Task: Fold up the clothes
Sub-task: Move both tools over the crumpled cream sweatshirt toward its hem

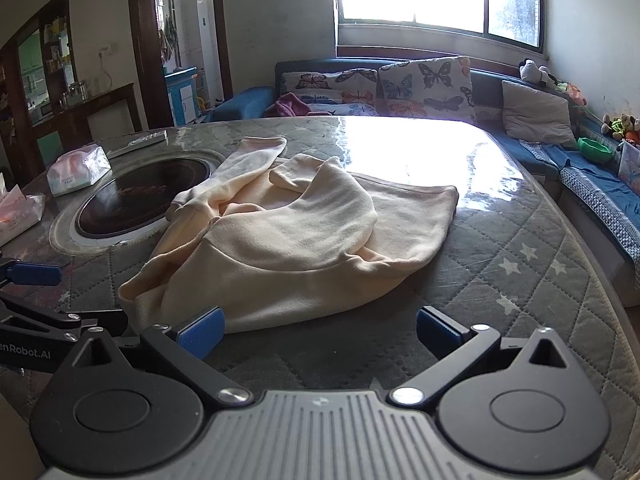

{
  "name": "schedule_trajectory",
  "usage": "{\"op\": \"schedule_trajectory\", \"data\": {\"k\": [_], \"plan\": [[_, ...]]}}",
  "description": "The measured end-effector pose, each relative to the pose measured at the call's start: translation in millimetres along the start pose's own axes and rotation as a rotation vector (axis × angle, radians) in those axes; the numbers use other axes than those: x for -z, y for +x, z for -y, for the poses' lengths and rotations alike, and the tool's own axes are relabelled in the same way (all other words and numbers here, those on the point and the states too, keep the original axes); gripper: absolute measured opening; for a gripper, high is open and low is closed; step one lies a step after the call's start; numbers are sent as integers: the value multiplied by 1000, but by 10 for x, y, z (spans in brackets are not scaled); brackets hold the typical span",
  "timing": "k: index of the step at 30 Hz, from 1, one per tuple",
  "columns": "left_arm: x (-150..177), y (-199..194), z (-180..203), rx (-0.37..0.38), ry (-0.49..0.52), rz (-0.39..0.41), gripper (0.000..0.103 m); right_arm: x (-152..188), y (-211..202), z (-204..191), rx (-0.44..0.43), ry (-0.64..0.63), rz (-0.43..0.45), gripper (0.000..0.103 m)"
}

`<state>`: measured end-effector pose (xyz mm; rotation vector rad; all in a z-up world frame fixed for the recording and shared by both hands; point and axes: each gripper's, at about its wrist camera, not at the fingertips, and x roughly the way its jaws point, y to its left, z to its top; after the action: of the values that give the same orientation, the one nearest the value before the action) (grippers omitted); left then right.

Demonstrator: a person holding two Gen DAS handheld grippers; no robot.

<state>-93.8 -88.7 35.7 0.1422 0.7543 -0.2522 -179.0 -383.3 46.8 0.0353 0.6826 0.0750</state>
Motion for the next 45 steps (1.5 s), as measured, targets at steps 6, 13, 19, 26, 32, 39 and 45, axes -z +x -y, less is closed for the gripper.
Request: {"op": "schedule_trajectory", "data": {"k": [6,13,19,26,32,39,45], "plan": [[-23,7,29,2,10,-4,103,-6,4,-10,-5,-2,-2,103],[-32,35,48,-3,18,-15,103,-9,14,-28,-13,-3,-3,103],[-47,40,65,-4,25,-18,103,-12,25,-38,-20,-3,-3,103],[-67,47,98,-2,33,-18,103,-22,35,-41,-24,-2,-3,103],[-76,57,106,-3,36,-23,103,-33,46,-50,-28,-4,-5,103],[-86,70,103,-4,37,-29,103,-51,51,-56,-31,-4,-6,103],[-99,89,103,-6,37,-33,103,-71,60,-55,-33,-3,-5,103]]}}
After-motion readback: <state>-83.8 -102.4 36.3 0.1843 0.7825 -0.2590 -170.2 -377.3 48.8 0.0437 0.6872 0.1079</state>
